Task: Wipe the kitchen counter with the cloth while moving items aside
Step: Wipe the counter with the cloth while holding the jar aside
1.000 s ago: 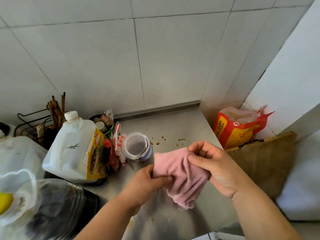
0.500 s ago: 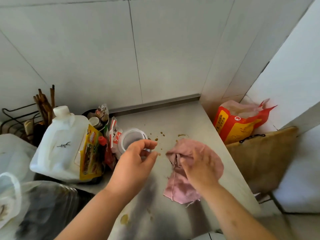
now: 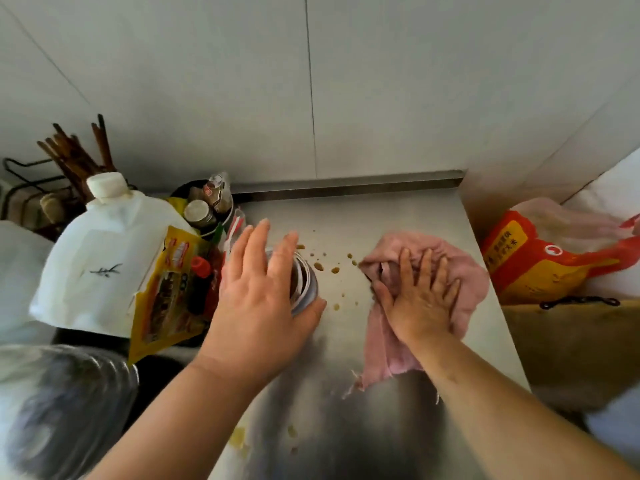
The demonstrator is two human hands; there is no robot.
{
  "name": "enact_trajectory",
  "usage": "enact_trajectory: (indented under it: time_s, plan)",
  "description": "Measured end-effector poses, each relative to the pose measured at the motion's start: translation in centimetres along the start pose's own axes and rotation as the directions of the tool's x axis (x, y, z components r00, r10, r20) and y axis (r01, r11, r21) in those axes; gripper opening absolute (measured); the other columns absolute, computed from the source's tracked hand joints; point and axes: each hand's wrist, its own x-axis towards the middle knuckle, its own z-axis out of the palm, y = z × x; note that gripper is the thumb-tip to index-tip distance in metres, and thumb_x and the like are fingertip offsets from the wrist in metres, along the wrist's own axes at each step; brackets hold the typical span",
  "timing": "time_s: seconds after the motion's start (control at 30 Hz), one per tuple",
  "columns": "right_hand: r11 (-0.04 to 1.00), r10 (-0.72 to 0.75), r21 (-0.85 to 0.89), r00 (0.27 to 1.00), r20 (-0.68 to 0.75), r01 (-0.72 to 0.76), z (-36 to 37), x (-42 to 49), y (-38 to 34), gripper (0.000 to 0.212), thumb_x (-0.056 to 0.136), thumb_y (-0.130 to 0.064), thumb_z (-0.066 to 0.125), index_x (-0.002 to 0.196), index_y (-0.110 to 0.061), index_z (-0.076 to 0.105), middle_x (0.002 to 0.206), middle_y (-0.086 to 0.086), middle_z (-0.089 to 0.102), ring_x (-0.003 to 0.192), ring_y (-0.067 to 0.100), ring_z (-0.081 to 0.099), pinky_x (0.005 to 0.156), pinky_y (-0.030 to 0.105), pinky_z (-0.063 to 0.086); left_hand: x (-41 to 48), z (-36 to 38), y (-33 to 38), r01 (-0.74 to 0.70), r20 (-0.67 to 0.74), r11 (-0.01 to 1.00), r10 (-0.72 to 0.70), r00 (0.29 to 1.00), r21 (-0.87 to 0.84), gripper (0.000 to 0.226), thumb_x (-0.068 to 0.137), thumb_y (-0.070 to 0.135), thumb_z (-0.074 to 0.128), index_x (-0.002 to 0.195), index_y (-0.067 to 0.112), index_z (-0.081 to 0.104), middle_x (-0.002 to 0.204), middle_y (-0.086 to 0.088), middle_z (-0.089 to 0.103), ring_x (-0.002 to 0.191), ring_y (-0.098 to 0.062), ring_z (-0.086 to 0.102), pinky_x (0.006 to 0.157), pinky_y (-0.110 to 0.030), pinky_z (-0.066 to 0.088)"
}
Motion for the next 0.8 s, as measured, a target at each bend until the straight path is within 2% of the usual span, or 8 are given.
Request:
enact_trajectory:
  time_s: [0.07, 0.13, 0.3, 0.4, 0.5, 0.57, 0.67, 0.8]
  plan:
    - [0.999, -0.040, -0.006, 0.999, 0.008, 0.040, -0.1, 1.2, -1.0, 0.077, 0.080, -0.076, -0.008, 0.137, -0.035, -0.041, 0.152, 0.005, -0.036, 0.139, 0.032, -0.032, 0.116, 0.051, -0.014, 0.2, 1.1, -0.7, 0.091, 0.056, 0.996, -0.092, 0.994, 0.019, 0.094, 0.077, 0.065, 0.053, 0.147, 0.036, -0.003, 0.160, 0.002, -0.005, 0.146, -0.020, -0.011, 0.107, -0.035, -0.009]
    - [0.995, -0.100, -0.028, 0.995, 0.021, 0.100, -0.2, 2.1, -2.2, 0.077, 0.082, -0.077, -0.005, 0.137, -0.036, -0.041, 0.151, 0.003, -0.037, 0.139, 0.031, -0.033, 0.113, 0.048, -0.020, 0.5, 1.8, -1.1, 0.125, 0.078, 0.992, -0.127, 0.989, 0.027, 0.101, 0.076, 0.067, 0.055, 0.146, 0.036, -0.010, 0.160, 0.001, -0.006, 0.146, -0.022, -0.009, 0.106, -0.034, -0.009]
    - [0.934, -0.343, -0.077, 0.936, 0.076, 0.348, 0.5, 2.4, -4.7, 0.067, 0.088, -0.070, -0.003, 0.141, -0.041, -0.032, 0.147, -0.002, -0.045, 0.134, 0.022, -0.044, 0.107, 0.043, -0.032, 1.4, 2.4, -1.1, 0.117, 0.108, 0.992, -0.122, 0.987, 0.046, 0.097, 0.077, 0.057, 0.060, 0.147, 0.033, -0.003, 0.157, -0.004, 0.010, 0.145, -0.028, 0.006, 0.115, -0.040, 0.008]
    - [0.839, -0.528, -0.093, 0.843, 0.100, 0.536, 1.0, 0.9, -3.6, 0.057, 0.094, -0.062, 0.000, 0.143, -0.046, -0.024, 0.154, -0.010, -0.033, 0.139, 0.016, -0.037, 0.112, 0.042, -0.024, 1.6, 2.1, -1.2, 0.134, 0.144, 0.991, -0.134, 0.980, 0.008, 0.093, 0.076, 0.053, 0.064, 0.146, 0.035, 0.006, 0.148, -0.001, 0.021, 0.139, -0.029, 0.019, 0.114, -0.045, 0.025]
    - [0.767, -0.625, -0.122, 0.776, 0.084, 0.630, 1.1, -0.1, -0.6, 0.052, 0.099, -0.057, 0.007, 0.147, -0.048, -0.009, 0.159, -0.012, -0.020, 0.146, 0.017, -0.022, 0.119, 0.043, -0.012, 0.6, 1.9, -1.6, 0.108, 0.171, 0.994, -0.103, 0.980, -0.017, 0.091, 0.073, 0.049, 0.067, 0.143, 0.040, 0.010, 0.140, 0.001, 0.023, 0.134, -0.028, 0.026, 0.109, -0.043, 0.034]
    - [0.791, -0.597, -0.135, 0.801, 0.043, 0.597, 0.7, 0.1, 0.7, 0.053, 0.101, -0.055, 0.011, 0.150, -0.043, -0.005, 0.161, -0.007, -0.014, 0.148, 0.020, -0.015, 0.118, 0.043, -0.007, -0.3, 1.8, -1.9, 0.077, 0.170, 0.997, -0.074, 0.983, -0.011, 0.091, 0.072, 0.047, 0.068, 0.142, 0.043, 0.009, 0.139, 0.003, 0.022, 0.134, -0.025, 0.026, 0.108, -0.041, 0.035]
    - [0.896, -0.434, -0.108, 0.901, 0.004, 0.432, -0.3, 2.6, -0.4, 0.058, 0.097, -0.057, 0.000, 0.150, -0.036, -0.014, 0.159, -0.001, -0.022, 0.145, 0.023, -0.023, 0.119, 0.048, -0.003, -1.3, 1.7, -2.7, 0.044, 0.169, 0.999, -0.048, 0.984, 0.027, 0.094, 0.073, 0.045, 0.068, 0.143, 0.046, 0.004, 0.143, 0.007, 0.016, 0.137, -0.022, 0.021, 0.111, -0.039, 0.029]
    - [0.948, -0.313, 0.077, 0.949, 0.033, 0.310, -1.5, 7.6, -5.8, 0.059, 0.096, -0.058, 0.002, 0.149, -0.038, -0.014, 0.159, 0.000, -0.023, 0.142, 0.022, -0.030, 0.117, 0.046, -0.014, -1.8, 1.3, -3.4, 0.019, 0.183, 0.999, -0.028, 0.983, 0.050, 0.094, 0.076, 0.044, 0.065, 0.143, 0.047, -0.001, 0.150, 0.008, 0.009, 0.141, -0.023, 0.011, 0.114, -0.041, 0.020]
